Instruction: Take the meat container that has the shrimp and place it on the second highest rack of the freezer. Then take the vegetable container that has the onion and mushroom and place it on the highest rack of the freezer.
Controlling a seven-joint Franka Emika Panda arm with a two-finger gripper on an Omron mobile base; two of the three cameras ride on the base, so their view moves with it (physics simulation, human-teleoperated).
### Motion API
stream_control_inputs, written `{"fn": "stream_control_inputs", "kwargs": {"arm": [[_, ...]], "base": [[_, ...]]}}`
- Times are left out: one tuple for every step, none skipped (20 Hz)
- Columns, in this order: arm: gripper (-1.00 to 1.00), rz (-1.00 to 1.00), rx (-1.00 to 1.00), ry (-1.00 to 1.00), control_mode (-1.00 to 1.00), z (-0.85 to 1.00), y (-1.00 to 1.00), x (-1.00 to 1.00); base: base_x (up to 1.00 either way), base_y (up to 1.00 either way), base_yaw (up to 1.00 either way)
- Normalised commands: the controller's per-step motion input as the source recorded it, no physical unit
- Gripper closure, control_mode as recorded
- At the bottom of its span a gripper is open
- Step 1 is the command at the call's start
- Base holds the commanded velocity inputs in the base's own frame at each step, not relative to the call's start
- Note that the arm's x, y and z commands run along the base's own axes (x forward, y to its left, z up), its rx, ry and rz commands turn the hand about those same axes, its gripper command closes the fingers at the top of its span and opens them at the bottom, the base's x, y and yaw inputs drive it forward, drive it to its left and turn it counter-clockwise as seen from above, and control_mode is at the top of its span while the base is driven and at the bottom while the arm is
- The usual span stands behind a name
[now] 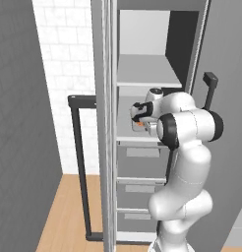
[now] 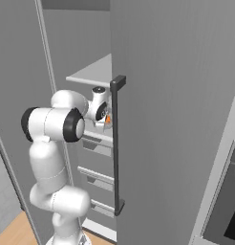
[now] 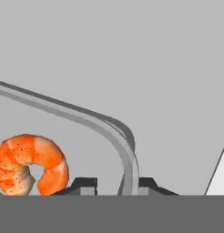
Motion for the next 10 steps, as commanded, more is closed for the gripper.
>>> {"fn": "stream_control_inputs", "kwargs": {"arm": [[-1.0, -0.02, 0.0, -0.07, -1.0, 0.0, 0.0, -0.06], [-1.0, -0.01, 0.0, -0.09, -1.0, 0.0, 0.0, -0.14], [-1.0, -0.01, 0.0, -0.09, -1.0, 0.0, 0.0, -0.19], [-1.0, 0.0, 0.0, -0.07, -1.0, 0.0, 0.0, -0.26], [-1.0, 0.0, 0.0, -0.08, -1.0, 0.0, 0.0, -0.29], [-1.0, 0.0, 0.0, -0.13, -1.0, 0.09, 0.0, -0.31], [-1.0, 0.0, 0.01, -0.17, -1.0, 0.37, 0.0, -0.41], [-1.0, 0.0, 0.0, -0.18, -1.0, 0.5, 0.1, -0.46], [-1.0, 0.0, 0.0, -0.21, -1.0, 0.54, 0.11, -0.59], [-1.0, 0.0, 0.0, -0.23, -1.0, 0.57, 0.06, -0.77]], "base": [[0.0, 0.0, 0.0], [0.0, 0.0, 0.0], [0.0, 0.0, 0.0], [0.0, 0.0, 0.0], [0.0, 0.0, 0.0], [0.0, 0.0, 0.0], [0.0, 0.0, 0.0], [0.0, 0.0, 0.0], [0.0, 0.0, 0.0], [0.0, 0.0, 0.0]]}}
